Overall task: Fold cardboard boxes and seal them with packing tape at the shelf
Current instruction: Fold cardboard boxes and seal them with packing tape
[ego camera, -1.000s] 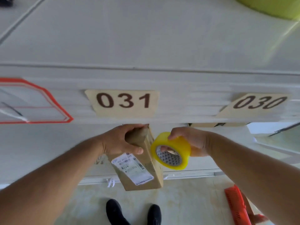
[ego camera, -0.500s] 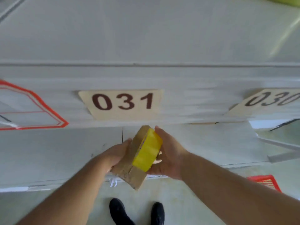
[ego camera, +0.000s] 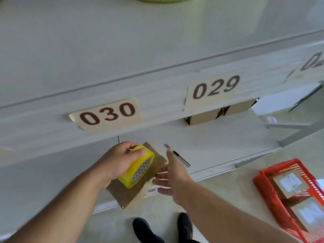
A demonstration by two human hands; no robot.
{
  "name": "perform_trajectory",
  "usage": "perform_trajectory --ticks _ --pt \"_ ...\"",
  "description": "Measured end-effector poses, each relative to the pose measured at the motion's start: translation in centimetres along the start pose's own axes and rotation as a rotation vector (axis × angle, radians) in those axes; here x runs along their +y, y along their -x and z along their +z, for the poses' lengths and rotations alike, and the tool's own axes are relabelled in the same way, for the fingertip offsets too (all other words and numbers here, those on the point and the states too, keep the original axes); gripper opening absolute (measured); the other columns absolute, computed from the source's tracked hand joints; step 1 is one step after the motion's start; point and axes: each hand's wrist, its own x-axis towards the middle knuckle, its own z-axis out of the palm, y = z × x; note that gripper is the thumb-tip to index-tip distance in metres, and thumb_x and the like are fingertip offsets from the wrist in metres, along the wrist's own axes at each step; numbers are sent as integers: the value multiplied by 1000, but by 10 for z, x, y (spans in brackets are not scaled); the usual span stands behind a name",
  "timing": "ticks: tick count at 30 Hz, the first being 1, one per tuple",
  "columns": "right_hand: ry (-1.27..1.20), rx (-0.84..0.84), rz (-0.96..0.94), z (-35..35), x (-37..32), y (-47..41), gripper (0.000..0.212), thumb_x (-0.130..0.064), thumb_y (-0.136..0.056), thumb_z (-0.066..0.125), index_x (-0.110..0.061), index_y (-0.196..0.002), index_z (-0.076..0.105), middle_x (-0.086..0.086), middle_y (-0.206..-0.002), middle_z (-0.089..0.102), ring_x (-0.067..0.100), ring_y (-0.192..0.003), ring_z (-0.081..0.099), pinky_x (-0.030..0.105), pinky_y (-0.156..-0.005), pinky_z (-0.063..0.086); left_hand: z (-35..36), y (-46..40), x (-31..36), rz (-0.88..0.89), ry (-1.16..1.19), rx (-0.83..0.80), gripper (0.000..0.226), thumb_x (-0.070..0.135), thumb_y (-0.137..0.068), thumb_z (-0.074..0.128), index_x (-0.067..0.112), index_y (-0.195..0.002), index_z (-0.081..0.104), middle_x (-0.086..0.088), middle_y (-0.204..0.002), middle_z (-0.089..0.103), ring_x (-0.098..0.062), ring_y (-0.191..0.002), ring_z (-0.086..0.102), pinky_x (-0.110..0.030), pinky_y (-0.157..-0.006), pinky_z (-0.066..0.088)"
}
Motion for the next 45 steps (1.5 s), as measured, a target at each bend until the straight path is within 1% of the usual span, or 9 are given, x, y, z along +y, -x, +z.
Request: perform_trajectory --ticks 2,4,6,10,15,19,22,26,45 --pt "261 246 -197 -37 -3 -39 47 -56 -90 53 -13 -101 67 12 -103 73 29 -88 68 48 -86 55 -3 -2 1 -57 -2 -10 58 69 -56 75 39 -105 73 4 -101 77 -22 -92 76 -53 -91 60" --pt "641 391 -284 -66 -8 -78 41 -41 -97 54 -16 -129 61 10 -126 66 31 -113 62 42 -100 50 -1 -3 3 -60 -40 -24 59 68 -56 71 37 -106 73 5 -100 77 -21 -92 76 -52 -91 61" --pt "968 400 -361 -81 -10 -108 45 -38 -102 52 -20 -143 52 8 -139 56 32 -128 53 41 -106 46 1 -5 7 -58 -110 -22 50 62 -62 67 37 -105 73 7 -99 77 -19 -91 74 -48 -88 61" --pt "1376 352 -453 -81 -3 -137 30 -31 -104 48 -15 -129 55 9 -130 58 29 -121 52 40 -99 47 2 -7 17 -104 -175 -69 50 54 -68 59 39 -115 68 7 -109 72 -17 -96 71 -37 -87 61" --pt "1260 257 -415 -76 -10 -138 24 -9 -99 49 -11 -123 51 11 -125 60 30 -113 57 36 -91 49 -1 -11 25 -180 -176 -150 54 48 -70 58 45 -123 65 -4 -117 71 -25 -102 73 -50 -93 60" --pt "558 104 -316 -74 -8 -106 28 -4 -96 46 -16 -120 48 10 -100 64 27 -79 69 36 -65 60 -1 -17 27 -252 -22 -208 49 33 -71 65 29 -120 70 -21 -119 68 -45 -104 72 -61 -87 59" --pt "359 32 -396 -55 3 -69 12 -12 -94 46 -21 -100 49 0 -80 53 17 -61 50 30 -52 39 3 -14 29 -259 14 -251 42 34 -86 80 19 -122 64 -32 -110 70 -42 -85 73 -53 -78 63" --pt "636 -2 -513 -32 8 -51 25 -41 -98 62 -20 -111 58 -3 -87 61 18 -78 60 33 -65 46 3 -12 36 -265 -71 -294 48 51 -87 71 21 -123 60 -29 -97 74 -32 -72 67 -39 -67 59" --pt "667 123 -437 -7 16 -50 22 -38 -101 52 -19 -103 63 -1 -91 70 23 -83 68 31 -68 52 -3 -15 24 -402 -36 -312 44 49 -95 67 21 -127 56 -25 -89 72 -30 -68 69 -38 -66 60"
